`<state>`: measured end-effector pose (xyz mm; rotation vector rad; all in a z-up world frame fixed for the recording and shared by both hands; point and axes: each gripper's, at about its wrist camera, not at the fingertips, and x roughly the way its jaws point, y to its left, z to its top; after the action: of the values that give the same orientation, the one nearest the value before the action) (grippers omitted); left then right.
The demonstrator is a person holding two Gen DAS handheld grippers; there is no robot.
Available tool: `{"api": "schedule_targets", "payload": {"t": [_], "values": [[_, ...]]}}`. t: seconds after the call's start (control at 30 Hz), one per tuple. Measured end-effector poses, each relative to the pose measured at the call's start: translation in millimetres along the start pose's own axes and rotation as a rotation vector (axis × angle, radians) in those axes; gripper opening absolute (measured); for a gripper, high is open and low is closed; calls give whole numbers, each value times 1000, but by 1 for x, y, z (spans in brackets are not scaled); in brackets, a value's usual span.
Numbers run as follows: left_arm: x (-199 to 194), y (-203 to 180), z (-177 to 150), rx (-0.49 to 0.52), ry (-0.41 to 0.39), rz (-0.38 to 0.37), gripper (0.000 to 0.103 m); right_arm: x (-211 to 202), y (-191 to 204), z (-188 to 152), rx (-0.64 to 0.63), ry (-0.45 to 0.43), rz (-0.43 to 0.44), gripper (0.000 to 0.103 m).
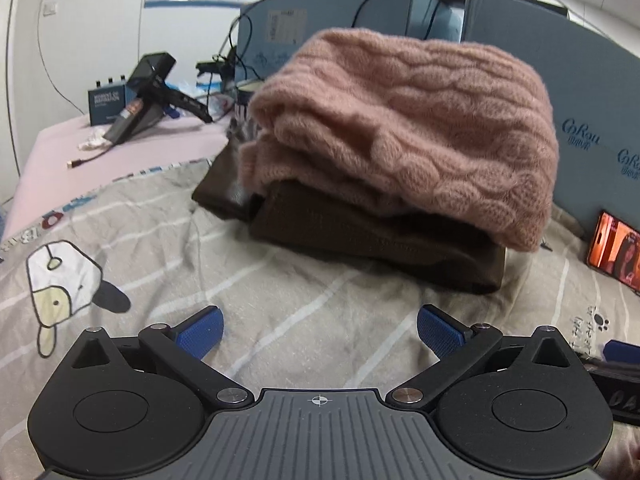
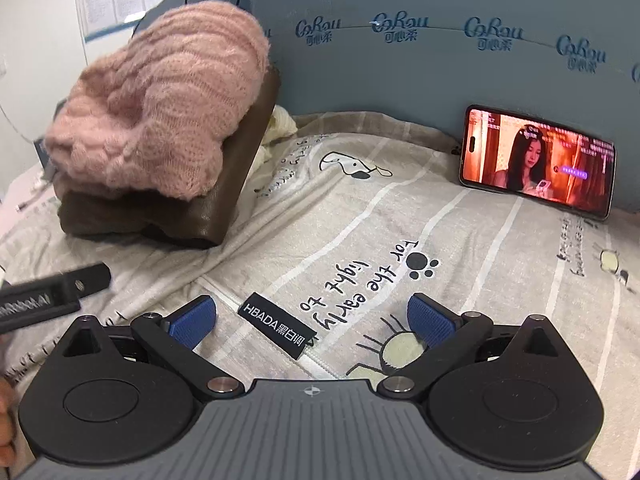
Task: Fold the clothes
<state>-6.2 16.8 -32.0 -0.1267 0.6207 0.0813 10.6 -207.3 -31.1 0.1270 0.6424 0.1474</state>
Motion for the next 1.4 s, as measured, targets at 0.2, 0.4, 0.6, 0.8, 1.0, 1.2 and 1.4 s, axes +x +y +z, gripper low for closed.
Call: {"api": "schedule_targets", "payload": {"t": [0.2,0.4,0.6,0.8,1.0,1.2,1.4], "values": [[3,-4,-1,23,20,15,103,-1,-6,1,31,-8,22,103],[2,-7,-1,35,23,21,103,4,4,1,-42,20,-36,103],[3,-9,0,48,28,21,103,7,8,1,-80,34,-67,103],[4,-14,-1,81,31,6,103,7,8,1,-82,34,-67,103],[3,-14,0,76,31,-1,103,7,11,1,-78,32,-68,103],[5,-14,-1,76,34,0,103,7,12,1,-80,32,-70,103],[6,-18,-1,93,42,17,103,8,11,0,-82,32,-72,103]]}}
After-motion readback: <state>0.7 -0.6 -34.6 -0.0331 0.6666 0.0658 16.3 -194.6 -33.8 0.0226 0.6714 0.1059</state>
